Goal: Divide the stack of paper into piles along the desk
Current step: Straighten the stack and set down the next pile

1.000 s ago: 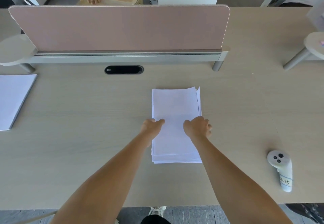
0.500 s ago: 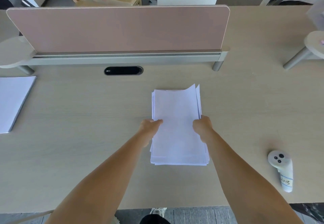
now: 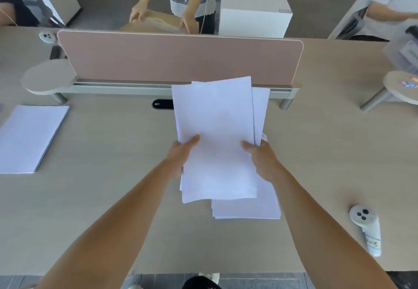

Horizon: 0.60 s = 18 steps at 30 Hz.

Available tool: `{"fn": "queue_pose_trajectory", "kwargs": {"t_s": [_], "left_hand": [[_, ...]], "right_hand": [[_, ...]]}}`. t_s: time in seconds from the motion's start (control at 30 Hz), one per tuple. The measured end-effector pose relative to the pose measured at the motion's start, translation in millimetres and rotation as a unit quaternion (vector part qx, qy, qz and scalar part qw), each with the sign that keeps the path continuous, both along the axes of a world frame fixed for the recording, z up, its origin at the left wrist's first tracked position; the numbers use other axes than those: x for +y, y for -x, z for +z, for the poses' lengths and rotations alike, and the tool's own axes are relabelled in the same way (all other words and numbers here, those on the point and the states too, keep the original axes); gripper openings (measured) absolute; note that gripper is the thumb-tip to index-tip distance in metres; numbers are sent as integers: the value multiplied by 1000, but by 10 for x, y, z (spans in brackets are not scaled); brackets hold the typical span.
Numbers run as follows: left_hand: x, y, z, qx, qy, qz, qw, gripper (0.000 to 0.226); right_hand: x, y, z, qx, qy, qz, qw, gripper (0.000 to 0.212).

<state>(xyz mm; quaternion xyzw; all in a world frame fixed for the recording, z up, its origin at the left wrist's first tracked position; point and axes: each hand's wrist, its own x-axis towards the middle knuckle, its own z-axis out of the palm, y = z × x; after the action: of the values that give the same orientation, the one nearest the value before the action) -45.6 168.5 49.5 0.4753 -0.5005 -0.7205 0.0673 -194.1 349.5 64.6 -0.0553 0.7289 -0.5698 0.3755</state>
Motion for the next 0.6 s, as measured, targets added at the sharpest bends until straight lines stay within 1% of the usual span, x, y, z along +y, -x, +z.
{"fn": "queue_pose_trajectory", "kwargs": {"t_s": [0.07,0.17,0.27,0.3,0.33,0.4,0.43,0.5,0.53,0.6], "left_hand": [[-157,-216,90,7,65,31,997,43],[-506,-740,187,35,166,64,983,24],[-882,-1367,250,34,225,66,972,25],[-1003,-1553,239,33,231,67,970,25],[-1119,-1725,219,34,233,67,970,23],[-1324,-2013,194,50,228,68,970,19],[-1417,-2122,170,59,221,66,971,17],[-1596,-2318,98,69,203,50,976,11],[-1681,-2426,64,79,192,39,977,10],[-1843,-2636,-27,111,185,17,976,23]], "right_hand": [[-249,-233,55,-14,47,28,998,12],[-671,-649,158,-3,85,42,995,21],[-1112,-1119,339,-41,157,25,987,30],[-1268,-1277,369,-49,164,14,985,32],[-1414,-1450,402,-48,158,-4,986,30],[-1682,-1778,451,1,109,-38,993,16],[-1798,-1925,475,25,94,-50,994,14],[-1939,-2119,455,49,93,-70,992,27],[-1976,-2190,425,59,92,-73,991,27],[-1999,-2339,375,75,76,-50,993,14]]}}
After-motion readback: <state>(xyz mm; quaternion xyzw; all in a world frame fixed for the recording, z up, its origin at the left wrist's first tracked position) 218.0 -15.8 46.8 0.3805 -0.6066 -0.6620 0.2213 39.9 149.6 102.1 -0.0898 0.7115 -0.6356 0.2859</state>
